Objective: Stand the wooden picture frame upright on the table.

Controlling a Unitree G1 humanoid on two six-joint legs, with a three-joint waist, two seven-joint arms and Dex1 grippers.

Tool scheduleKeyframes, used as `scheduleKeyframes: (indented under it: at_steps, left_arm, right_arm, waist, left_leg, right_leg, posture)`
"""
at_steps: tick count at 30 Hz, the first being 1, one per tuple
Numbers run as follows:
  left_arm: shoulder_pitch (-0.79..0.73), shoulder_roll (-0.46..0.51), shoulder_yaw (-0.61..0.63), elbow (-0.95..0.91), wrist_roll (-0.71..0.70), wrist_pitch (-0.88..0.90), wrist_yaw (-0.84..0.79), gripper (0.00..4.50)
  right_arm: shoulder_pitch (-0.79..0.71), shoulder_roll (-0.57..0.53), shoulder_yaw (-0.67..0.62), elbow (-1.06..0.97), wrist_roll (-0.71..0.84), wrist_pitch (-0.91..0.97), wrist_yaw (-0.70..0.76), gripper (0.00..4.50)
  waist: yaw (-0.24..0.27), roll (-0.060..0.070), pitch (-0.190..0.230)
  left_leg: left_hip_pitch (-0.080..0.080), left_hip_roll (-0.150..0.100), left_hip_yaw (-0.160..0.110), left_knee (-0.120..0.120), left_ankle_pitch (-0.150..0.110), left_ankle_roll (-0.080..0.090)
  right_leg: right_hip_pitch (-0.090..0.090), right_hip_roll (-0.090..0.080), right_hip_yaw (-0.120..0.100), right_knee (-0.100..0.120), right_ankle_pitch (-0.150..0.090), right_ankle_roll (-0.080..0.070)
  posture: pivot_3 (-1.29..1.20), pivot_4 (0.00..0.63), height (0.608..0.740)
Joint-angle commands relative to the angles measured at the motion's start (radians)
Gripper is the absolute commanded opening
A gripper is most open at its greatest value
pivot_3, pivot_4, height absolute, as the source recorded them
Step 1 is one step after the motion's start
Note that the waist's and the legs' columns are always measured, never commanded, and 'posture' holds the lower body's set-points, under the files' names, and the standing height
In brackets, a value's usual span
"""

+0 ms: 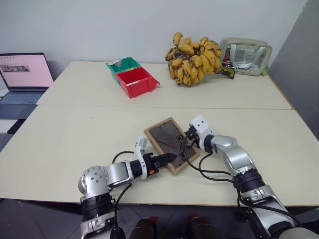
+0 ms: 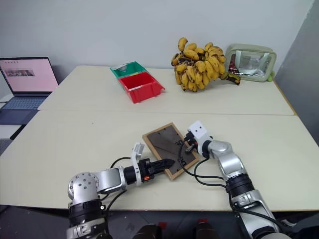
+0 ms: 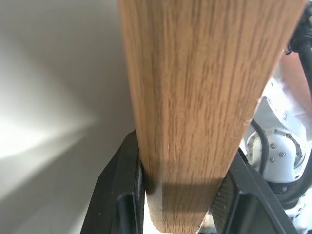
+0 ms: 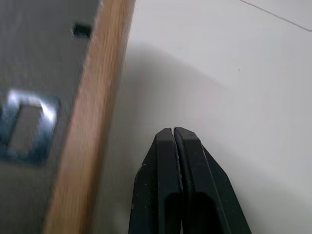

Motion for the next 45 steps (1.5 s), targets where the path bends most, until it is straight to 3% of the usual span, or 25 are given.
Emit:
scheduleKeyframes:
  at_steps: [1, 5, 8, 12, 16, 24, 31, 34, 40, 45]
  left_arm:
    - [-0.077, 0.210, -0.023, 0.020, -0.041, -0.001, -0.185, 1.28]
    - [-0.160, 0.403, -0.097, 0.097, -0.043, -0.011, -0.371, 1.28]
    - [-0.200, 0.531, -0.207, 0.127, -0.007, -0.068, -0.542, 1.28]
    - [-0.230, 0.631, -0.352, 0.127, 0.052, -0.174, -0.729, 1.28]
    - [-0.275, 0.666, -0.459, 0.147, 0.123, -0.284, -0.863, 1.28]
    - [-0.368, 0.657, -0.538, 0.212, 0.193, -0.339, -0.966, 1.28]
    - [-0.398, 0.647, -0.565, 0.230, 0.231, -0.352, -1.013, 1.28]
    - [-0.410, 0.640, -0.572, 0.244, 0.247, -0.359, -1.023, 1.28]
    - [-0.396, 0.648, -0.584, 0.251, 0.278, -0.377, -1.055, 1.28]
    - [-0.375, 0.647, -0.579, 0.225, 0.273, -0.369, -1.057, 1.28]
  right_arm:
    - [-0.057, -0.107, -0.076, -0.065, 0.088, 0.022, 0.144, 0.06]
    - [-0.130, -0.193, -0.108, -0.126, 0.238, 0.141, 0.341, 0.06]
    - [-0.202, -0.240, -0.130, -0.185, 0.397, 0.285, 0.507, 0.71]
    - [-0.303, -0.270, -0.133, -0.205, 0.544, 0.450, 0.625, 1.55]
    - [-0.377, -0.219, -0.119, -0.172, 0.558, 0.448, 0.601, 2.37]
    - [-0.406, -0.098, -0.047, -0.160, 0.506, 0.347, 0.541, 4.05]
    - [-0.419, -0.015, -0.014, -0.168, 0.496, 0.317, 0.501, 4.05]
    - [-0.392, -0.010, -0.013, -0.251, 0.566, 0.383, 0.523, 4.05]
    - [-0.343, -0.154, -0.071, -0.389, 0.759, 0.586, 0.635, 4.05]
    - [-0.300, -0.267, -0.078, -0.379, 0.673, 0.502, 0.603, 4.05]
  waist:
    - [-0.004, 0.000, 0.002]
    - [-0.021, 0.000, 0.005]
    - [-0.024, 0.000, 0.005]
    - [-0.023, 0.000, 0.005]
    - [-0.022, 0.000, 0.005]
    - [-0.022, 0.000, 0.005]
    - [-0.023, 0.000, 0.005]
    - [-0.023, 0.000, 0.005]
    - [-0.019, 0.000, 0.005]
    - [-0.021, 0.000, 0.005]
  left_leg:
    - [0.000, 0.000, 0.001, -0.001, 0.000, 0.000]
    - [-0.002, 0.002, 0.005, -0.007, 0.000, -0.001]
    - [-0.002, 0.003, 0.006, -0.009, 0.000, -0.001]
    - [-0.004, 0.004, 0.005, -0.012, 0.000, -0.001]
    - [-0.009, 0.003, 0.005, -0.011, 0.000, -0.001]
    - [-0.012, 0.003, 0.006, -0.009, 0.000, -0.001]
    - [-0.020, 0.004, 0.005, -0.008, 0.000, -0.001]
    - [-0.025, 0.003, 0.004, -0.007, 0.000, -0.001]
    - [-0.026, 0.003, 0.001, -0.006, 0.002, -0.004]
    - [-0.026, 0.003, 0.000, -0.003, 0.000, 0.000]
  right_leg:
    - [-0.001, 0.000, 0.000, 0.000, 0.000, 0.000]
    - [-0.006, 0.002, 0.002, 0.000, 0.000, -0.001]
    - [-0.007, 0.002, 0.002, 0.000, -0.001, -0.002]
    - [-0.012, 0.001, 0.003, -0.001, -0.003, -0.005]
    - [-0.016, -0.003, 0.002, -0.001, -0.003, -0.005]
    - [-0.017, -0.002, 0.000, -0.001, -0.003, -0.005]
    - [-0.027, -0.002, 0.000, 0.002, -0.003, -0.005]
    - [-0.033, -0.002, 0.001, 0.006, -0.003, -0.005]
    - [-0.033, -0.002, 0.000, 0.006, -0.003, -0.005]
    - [-0.033, -0.002, 0.000, 0.008, -0.003, -0.005]
  posture:
    - [0.00, 0.150, 0.740]
    - [0.00, 0.150, 0.740]
    - [0.00, 0.150, 0.740]
    - [0.00, 0.150, 0.740]
    - [0.00, 0.150, 0.740]
    - [0.00, 0.150, 0.740]
    - [0.00, 0.150, 0.740]
    - [0.00, 0.150, 0.740]
    - [0.00, 0.150, 0.740]
    - [0.00, 0.150, 0.740]
